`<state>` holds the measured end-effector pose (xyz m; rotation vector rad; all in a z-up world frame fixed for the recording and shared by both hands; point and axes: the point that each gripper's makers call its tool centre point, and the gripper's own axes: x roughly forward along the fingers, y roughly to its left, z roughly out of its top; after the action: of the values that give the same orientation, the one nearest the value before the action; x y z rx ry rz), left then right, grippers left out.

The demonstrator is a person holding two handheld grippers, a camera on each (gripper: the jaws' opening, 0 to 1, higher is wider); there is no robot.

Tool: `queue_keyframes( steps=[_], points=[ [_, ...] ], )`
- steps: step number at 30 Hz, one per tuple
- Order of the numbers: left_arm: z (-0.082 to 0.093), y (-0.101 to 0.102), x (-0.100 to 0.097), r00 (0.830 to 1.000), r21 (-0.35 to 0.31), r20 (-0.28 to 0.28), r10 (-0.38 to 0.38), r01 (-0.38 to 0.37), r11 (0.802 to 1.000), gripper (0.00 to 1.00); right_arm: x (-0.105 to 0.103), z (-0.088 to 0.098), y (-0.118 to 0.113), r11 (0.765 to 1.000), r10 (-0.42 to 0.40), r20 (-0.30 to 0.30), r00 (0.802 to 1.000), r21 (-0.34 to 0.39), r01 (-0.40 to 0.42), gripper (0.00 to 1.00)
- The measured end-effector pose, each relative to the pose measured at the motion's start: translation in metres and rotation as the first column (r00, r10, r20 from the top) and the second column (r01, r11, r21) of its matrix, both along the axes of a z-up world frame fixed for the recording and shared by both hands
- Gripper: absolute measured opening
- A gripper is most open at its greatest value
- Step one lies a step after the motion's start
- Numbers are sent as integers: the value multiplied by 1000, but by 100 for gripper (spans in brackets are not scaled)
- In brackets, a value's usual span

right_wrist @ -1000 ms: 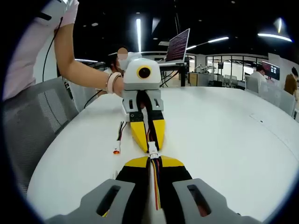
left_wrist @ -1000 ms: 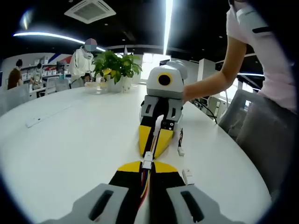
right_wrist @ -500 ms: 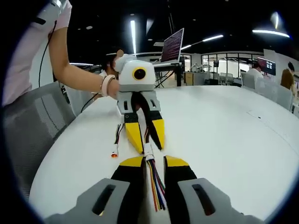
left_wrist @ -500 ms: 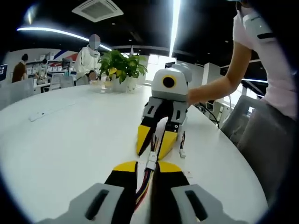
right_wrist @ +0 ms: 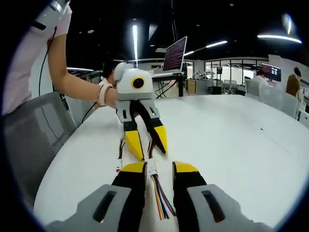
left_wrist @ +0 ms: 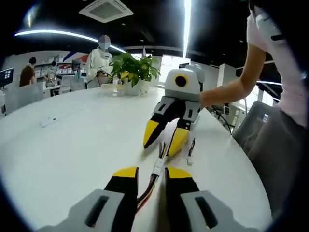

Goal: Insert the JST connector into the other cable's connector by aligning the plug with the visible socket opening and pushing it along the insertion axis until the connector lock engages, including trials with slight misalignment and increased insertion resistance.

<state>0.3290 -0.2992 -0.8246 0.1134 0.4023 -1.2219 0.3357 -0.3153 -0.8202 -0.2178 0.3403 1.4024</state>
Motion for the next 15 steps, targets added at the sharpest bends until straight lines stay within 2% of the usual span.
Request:
queue_keyframes(
  steps=[11,15],
  points=[
    [19,6,-20,999,39,44,-16,14,999,17,-19,19,-5,1000,15,43,999,-12,-15,18],
    [24,7,-31,998,40,52,-26,24,999,17,-31,23,-8,999,44,48,998,-23,-43,18]
  ],
)
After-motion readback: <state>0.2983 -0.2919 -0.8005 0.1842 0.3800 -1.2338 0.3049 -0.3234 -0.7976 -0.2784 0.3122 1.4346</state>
